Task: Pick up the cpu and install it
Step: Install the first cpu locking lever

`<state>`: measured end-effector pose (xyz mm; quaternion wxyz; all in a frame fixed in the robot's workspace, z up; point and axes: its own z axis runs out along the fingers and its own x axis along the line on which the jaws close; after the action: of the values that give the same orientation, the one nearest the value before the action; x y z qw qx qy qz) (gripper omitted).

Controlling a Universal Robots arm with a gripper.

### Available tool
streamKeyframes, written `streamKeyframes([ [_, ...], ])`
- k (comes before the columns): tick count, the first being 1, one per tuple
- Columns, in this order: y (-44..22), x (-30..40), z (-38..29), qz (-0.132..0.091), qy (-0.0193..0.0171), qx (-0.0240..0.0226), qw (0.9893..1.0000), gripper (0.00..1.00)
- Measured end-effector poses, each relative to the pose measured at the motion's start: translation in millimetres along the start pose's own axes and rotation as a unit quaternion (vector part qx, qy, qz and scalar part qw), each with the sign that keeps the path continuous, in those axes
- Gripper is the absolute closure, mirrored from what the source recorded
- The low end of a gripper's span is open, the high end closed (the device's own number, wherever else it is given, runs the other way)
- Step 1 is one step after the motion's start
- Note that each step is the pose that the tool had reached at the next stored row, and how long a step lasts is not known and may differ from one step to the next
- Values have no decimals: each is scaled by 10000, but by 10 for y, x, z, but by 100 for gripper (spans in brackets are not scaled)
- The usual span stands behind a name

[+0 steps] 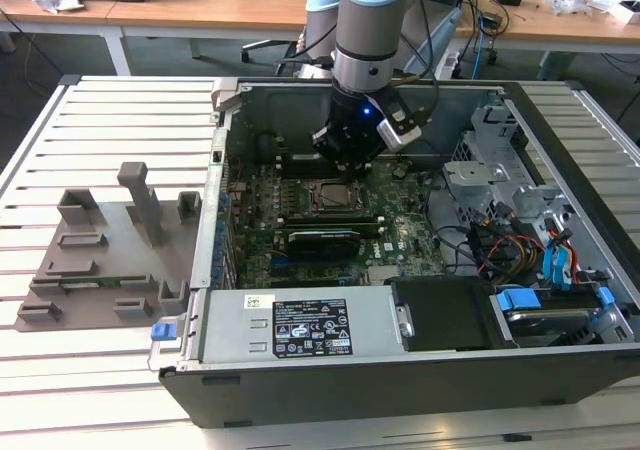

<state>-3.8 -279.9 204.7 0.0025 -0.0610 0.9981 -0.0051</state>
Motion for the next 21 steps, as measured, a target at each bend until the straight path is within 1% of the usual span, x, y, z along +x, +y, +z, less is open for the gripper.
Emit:
streamKeyframes([
  [8, -8, 2, 22, 0, 2, 2, 10000, 89],
  [13, -5, 1, 36, 0, 0, -5, 10000, 89],
  [14, -5, 1, 36, 0, -6, -49, 10000, 89],
  [15, -3, 0, 40, 1, -19, -131, 9999, 89],
  [16, -5, 0, 38, 1, -24, -183, 9998, 89],
  [17, -4, 0, 37, 1, -26, -205, 9998, 89],
  [18, -4, 0, 18, 2, -28, -208, 9998, 89],
  [19, -5, 0, -31, 2, -27, -205, 9998, 89],
  [20, -7, 0, -99, 1, -27, -191, 9998, 89],
  [21, -10, 0, -117, 1, -25, -170, 9999, 89],
])
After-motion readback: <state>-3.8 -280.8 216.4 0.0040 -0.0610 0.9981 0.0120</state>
